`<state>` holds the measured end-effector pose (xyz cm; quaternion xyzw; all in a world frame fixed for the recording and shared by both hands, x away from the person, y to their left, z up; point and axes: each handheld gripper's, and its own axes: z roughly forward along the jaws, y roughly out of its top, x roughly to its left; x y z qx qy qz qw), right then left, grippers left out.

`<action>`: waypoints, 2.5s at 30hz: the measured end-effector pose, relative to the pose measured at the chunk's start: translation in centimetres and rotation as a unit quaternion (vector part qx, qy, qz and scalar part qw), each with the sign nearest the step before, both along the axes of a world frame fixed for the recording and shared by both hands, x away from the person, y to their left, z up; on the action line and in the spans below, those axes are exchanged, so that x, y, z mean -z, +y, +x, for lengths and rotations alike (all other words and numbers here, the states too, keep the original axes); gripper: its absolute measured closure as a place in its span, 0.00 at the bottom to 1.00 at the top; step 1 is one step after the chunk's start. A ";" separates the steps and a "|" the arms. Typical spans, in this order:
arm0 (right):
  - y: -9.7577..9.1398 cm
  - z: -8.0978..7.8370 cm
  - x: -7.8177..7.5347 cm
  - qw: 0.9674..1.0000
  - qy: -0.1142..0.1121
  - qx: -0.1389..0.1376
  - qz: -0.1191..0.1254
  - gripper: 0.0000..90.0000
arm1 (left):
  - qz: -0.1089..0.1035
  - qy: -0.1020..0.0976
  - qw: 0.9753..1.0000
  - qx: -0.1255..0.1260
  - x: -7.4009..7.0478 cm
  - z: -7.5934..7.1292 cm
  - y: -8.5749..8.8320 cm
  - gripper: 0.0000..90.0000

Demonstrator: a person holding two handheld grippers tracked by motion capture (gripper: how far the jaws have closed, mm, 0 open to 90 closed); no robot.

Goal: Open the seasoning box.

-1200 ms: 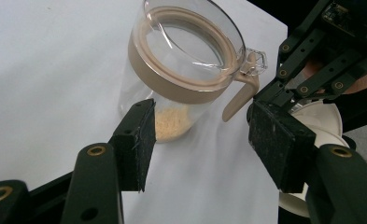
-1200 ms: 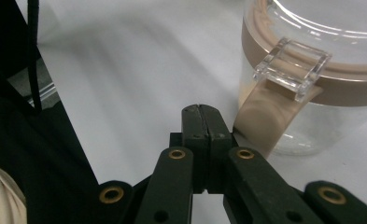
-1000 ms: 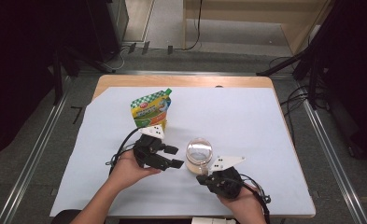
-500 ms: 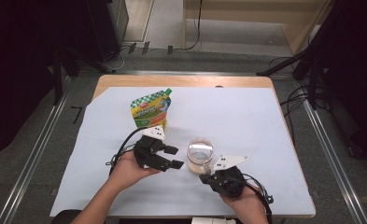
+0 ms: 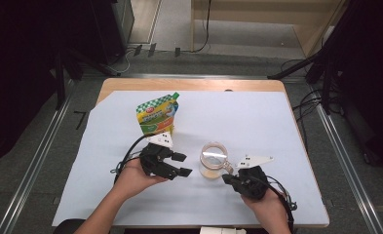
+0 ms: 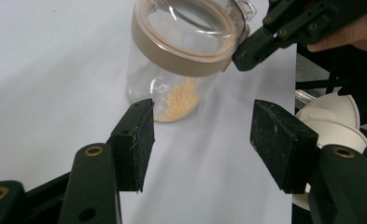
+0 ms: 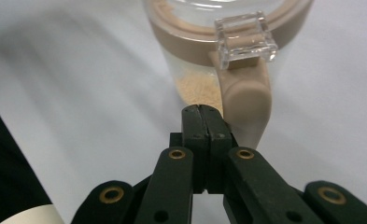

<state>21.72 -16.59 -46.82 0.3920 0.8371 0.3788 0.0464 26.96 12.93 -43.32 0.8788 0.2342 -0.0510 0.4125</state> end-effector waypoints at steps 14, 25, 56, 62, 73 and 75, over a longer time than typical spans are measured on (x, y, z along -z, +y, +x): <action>-1.9 2.8 0.3 0.997 -0.031 0.064 -0.023 1.00 | -0.008 -0.010 1.000 -0.010 -0.1 0.0 0.0 0.45; -2.2 5.0 1.1 0.996 -0.045 0.079 -0.010 1.00 | 0.003 -0.009 1.000 -0.006 0.2 -0.1 -0.9 0.44; 0.2 6.8 2.9 1.000 -0.018 0.020 -0.011 1.00 | -0.011 -0.016 1.000 0.002 0.2 3.2 -3.4 0.31; 0.9 5.9 2.9 1.000 -0.014 0.015 -0.007 1.00 | -0.002 -0.021 1.000 0.010 0.7 3.1 -3.8 0.21; -1.1 5.1 0.1 1.000 -0.028 0.008 -0.007 1.00 | -0.001 -0.037 0.999 0.012 1.3 2.9 -4.4 0.16; -1.2 5.1 0.0 1.000 -0.025 0.012 -0.005 1.00 | 0.007 -0.045 0.999 0.009 1.5 2.8 -4.6 0.16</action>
